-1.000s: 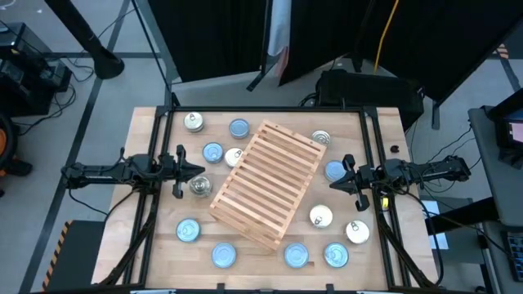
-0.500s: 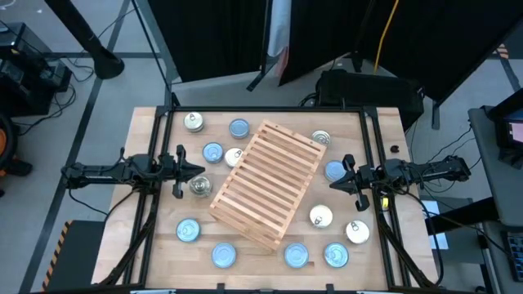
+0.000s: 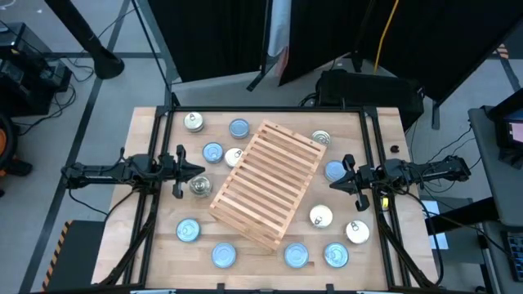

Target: Stack canned seafood by type on shelf

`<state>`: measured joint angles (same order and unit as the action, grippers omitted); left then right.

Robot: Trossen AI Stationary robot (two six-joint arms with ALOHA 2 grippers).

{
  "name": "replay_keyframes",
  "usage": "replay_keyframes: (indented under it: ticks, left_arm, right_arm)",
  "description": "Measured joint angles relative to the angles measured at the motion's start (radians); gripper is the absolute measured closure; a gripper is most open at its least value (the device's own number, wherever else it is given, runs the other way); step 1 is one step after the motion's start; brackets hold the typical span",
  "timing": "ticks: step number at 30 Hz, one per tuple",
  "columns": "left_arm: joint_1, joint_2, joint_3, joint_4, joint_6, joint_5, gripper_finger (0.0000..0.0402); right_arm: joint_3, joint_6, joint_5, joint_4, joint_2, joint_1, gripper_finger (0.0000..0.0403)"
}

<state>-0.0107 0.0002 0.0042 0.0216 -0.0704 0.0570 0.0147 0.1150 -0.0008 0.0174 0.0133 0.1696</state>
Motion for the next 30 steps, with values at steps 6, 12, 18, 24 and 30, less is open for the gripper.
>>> replay_keyframes:
  ticks: [6,12,18,24,30]
  left_arm:
    - [0.000,0.000,0.000,0.001,0.014,0.000,0.0375]
    - [0.000,0.000,0.000,0.010,0.077,0.004,0.0375]
    - [0.000,0.000,0.000,0.014,0.077,0.005,0.0375]
    - [0.000,0.000,0.000,0.017,0.077,0.004,0.0375]
    - [0.000,0.000,0.000,0.019,0.077,0.004,0.0375]
  right_arm:
    - [0.000,0.000,0.000,0.000,0.000,0.000,0.0403]
    - [0.000,-0.065,0.001,0.001,0.000,0.000,0.0403]
    - [0.000,-0.136,0.001,0.004,0.000,0.000,0.0403]
    - [0.000,-0.128,0.001,0.006,0.000,0.000,0.0403]
    - [0.000,-0.124,0.001,0.008,0.000,0.000,0.0403]
